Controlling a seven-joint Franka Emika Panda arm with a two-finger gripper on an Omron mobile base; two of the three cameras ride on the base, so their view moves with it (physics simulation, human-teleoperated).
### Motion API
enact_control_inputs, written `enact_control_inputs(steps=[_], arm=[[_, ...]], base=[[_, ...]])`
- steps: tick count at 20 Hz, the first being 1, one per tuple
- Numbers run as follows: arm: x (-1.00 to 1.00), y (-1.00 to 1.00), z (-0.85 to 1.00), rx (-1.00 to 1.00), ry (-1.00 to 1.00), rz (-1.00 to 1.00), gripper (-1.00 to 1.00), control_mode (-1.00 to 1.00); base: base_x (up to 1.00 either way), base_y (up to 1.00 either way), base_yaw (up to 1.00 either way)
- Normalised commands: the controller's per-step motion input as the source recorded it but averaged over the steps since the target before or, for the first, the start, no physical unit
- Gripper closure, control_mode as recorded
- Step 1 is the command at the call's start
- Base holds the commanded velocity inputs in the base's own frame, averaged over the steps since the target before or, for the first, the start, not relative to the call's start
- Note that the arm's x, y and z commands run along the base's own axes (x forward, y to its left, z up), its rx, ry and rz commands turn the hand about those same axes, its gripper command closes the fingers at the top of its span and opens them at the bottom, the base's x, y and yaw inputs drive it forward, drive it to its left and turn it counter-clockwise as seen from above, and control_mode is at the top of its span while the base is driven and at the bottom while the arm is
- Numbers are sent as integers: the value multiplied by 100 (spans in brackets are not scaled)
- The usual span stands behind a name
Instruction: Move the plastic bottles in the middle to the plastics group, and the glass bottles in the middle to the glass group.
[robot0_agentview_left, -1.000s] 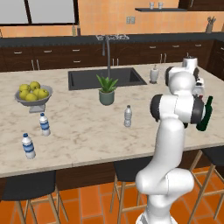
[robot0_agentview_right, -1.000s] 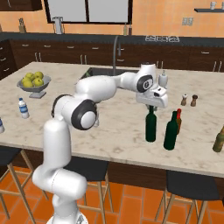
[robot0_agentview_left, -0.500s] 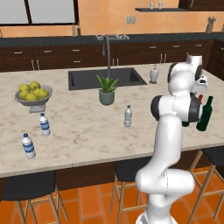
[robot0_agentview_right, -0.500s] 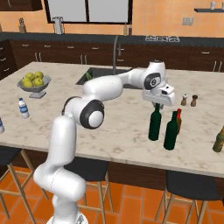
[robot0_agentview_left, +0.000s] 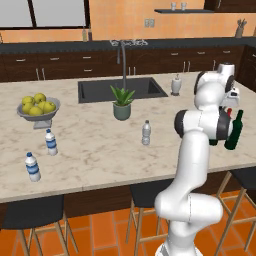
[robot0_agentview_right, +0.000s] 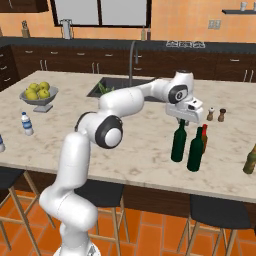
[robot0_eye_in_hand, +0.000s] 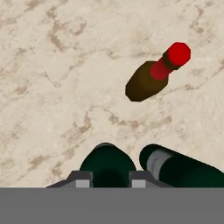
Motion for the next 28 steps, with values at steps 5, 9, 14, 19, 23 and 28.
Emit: enact_control_inputs(steps=[5, 9, 14, 19, 23, 28], arm=[[-6, 1, -56, 0, -11, 0, 100, -100], [-10, 8, -61, 0, -8, 0, 100, -100], [-16, 25, -65, -5, -6, 0, 100, -100], [-8, 27, -62, -9, -4, 0, 100, -100], [-13, 5, -60, -5, -4, 0, -100, -100], [-9, -5, -40, 0, -11, 0, -100, -100]], base=[[0, 0, 0], [0, 0, 0], [0, 0, 0], [0, 0, 0], [0, 0, 0], [0, 0, 0]])
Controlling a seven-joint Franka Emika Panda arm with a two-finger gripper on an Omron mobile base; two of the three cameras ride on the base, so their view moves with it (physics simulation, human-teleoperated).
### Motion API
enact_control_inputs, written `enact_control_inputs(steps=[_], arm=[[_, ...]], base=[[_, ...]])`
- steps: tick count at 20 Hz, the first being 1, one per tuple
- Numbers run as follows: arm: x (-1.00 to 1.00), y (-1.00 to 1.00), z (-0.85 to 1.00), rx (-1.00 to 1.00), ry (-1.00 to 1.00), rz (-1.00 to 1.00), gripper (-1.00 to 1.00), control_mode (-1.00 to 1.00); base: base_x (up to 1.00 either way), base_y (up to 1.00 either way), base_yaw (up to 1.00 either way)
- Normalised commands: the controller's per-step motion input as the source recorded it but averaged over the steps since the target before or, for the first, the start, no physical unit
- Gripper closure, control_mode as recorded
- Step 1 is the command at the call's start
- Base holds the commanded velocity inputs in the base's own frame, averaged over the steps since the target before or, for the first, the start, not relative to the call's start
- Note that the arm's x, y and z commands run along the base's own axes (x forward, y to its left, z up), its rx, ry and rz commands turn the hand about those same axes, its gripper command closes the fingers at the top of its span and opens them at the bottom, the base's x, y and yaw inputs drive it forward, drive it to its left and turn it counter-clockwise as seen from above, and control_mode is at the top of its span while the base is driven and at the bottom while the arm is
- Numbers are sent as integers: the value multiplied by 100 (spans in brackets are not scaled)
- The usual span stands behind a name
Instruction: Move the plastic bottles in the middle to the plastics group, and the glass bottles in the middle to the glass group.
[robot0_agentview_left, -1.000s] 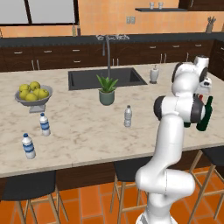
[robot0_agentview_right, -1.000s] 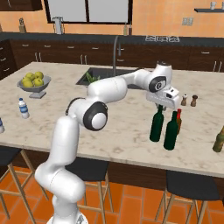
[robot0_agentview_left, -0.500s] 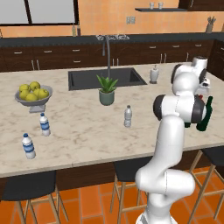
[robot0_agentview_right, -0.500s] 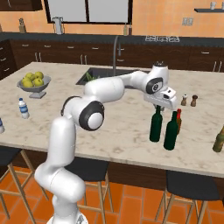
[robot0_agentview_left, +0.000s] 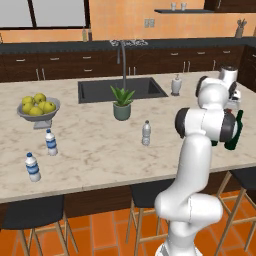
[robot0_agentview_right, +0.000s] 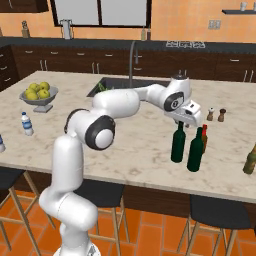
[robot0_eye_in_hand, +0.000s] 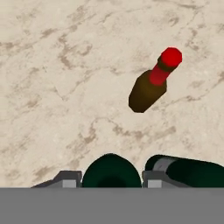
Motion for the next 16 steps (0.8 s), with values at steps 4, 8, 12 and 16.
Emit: enact_control_inputs(steps=[4, 8, 12, 16], arm=[[0, 0, -7, 0, -11, 0, -100, -100], [0, 7, 1, 0, -5, 0, -100, -100], [-2, 12, 13, 0, 0, 0, -100, -100], [-2, 7, 27, 0, 0, 0, -100, -100]], base=[[0, 0, 0], [0, 0, 0], [0, 0, 0], [0, 0, 0]])
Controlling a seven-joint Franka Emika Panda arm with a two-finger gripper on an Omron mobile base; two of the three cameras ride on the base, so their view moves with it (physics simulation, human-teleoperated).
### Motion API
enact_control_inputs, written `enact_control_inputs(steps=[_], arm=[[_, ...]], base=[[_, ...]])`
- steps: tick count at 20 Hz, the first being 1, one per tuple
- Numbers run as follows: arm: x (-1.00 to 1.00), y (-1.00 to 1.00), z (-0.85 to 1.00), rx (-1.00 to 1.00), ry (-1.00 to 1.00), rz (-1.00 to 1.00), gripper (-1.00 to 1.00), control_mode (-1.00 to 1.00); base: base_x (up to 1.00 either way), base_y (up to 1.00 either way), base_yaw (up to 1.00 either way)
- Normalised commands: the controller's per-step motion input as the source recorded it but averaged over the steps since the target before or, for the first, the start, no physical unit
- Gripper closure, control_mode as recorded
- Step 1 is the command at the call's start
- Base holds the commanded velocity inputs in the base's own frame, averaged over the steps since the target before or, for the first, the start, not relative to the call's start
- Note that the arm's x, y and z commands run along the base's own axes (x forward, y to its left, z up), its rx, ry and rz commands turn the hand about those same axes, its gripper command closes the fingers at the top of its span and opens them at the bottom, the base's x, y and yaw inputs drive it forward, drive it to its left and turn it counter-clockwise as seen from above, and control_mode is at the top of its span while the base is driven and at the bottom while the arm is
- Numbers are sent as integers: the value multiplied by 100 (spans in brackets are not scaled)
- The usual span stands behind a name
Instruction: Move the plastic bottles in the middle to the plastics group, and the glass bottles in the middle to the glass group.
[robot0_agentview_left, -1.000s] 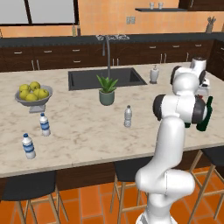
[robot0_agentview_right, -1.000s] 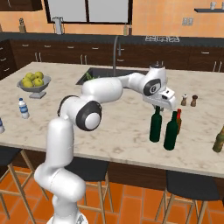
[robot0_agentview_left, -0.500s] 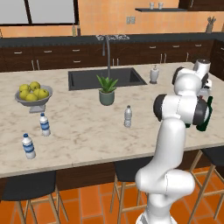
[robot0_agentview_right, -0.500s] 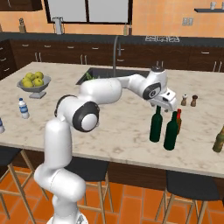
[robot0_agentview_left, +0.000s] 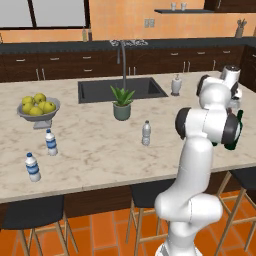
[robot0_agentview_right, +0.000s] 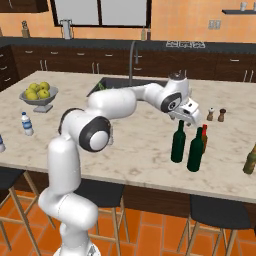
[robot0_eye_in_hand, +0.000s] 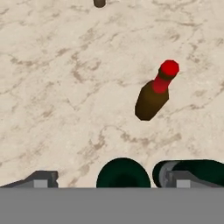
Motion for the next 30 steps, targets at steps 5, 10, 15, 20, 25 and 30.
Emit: enact_control_inputs(steps=[5, 10, 15, 20, 25, 30], arm=[[-32, 2, 35, 0, 0, 0, -100, -100], [-67, 16, 14, -12, 1, 0, -100, -100], [-54, 65, 0, -17, 9, 11, -100, -100], [-27, 94, -1, -5, 3, 20, -100, -100], [-17, 88, -2, 0, 6, 18, -100, -100], [-12, 78, -12, 0, 0, 16, -100, -100]], base=[[0, 0, 0], [0, 0, 0], [0, 0, 0], [0, 0, 0], [0, 0, 0], [0, 0, 0]])
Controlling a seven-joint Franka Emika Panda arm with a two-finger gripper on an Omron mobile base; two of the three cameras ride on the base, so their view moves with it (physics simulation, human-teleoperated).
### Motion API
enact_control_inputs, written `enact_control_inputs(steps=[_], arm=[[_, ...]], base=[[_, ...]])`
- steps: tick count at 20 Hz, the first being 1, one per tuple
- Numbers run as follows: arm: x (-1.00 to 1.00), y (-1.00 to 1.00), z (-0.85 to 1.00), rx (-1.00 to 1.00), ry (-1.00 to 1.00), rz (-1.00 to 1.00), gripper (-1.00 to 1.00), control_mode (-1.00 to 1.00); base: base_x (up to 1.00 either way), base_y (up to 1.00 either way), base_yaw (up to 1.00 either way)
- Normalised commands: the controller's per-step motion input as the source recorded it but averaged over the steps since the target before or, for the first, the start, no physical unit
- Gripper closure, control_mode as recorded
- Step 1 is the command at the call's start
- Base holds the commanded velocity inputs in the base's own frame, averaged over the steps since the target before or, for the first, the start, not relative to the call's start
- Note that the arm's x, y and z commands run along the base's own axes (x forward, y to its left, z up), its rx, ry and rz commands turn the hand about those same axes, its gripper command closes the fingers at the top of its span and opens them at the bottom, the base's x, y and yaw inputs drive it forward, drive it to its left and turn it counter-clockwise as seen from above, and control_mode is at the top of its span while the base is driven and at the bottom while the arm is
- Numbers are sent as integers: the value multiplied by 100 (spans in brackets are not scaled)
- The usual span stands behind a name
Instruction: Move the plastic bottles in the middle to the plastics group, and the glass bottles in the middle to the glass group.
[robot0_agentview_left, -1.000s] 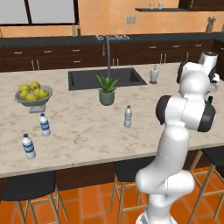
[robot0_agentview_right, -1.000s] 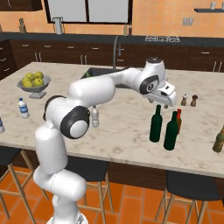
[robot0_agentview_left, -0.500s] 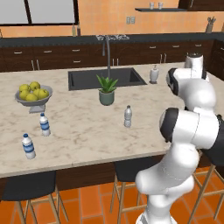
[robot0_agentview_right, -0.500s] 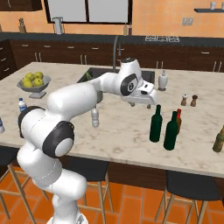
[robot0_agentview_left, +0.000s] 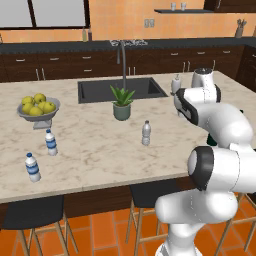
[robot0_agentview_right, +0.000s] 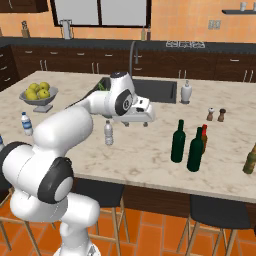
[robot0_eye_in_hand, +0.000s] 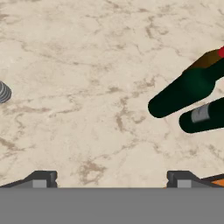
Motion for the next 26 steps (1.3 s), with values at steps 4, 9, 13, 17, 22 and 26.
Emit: enact_control_inputs(steps=[4, 9, 13, 17, 22, 26], arm=[[-38, 65, -9, 0, 0, 25, -100, -100], [-4, 73, -4, 0, 0, 12, -100, -100], [17, 72, -5, 7, 0, 5, -100, -100], [33, 53, 0, 16, 0, 2, -100, -100], [53, 28, -8, 15, 0, 0, -100, -100], [46, 22, -24, 5, 0, 0, -100, -100]], base=[[0, 0, 0], [0, 0, 0], [0, 0, 0], [0, 0, 0], [0, 0, 0], [0, 0, 0]])
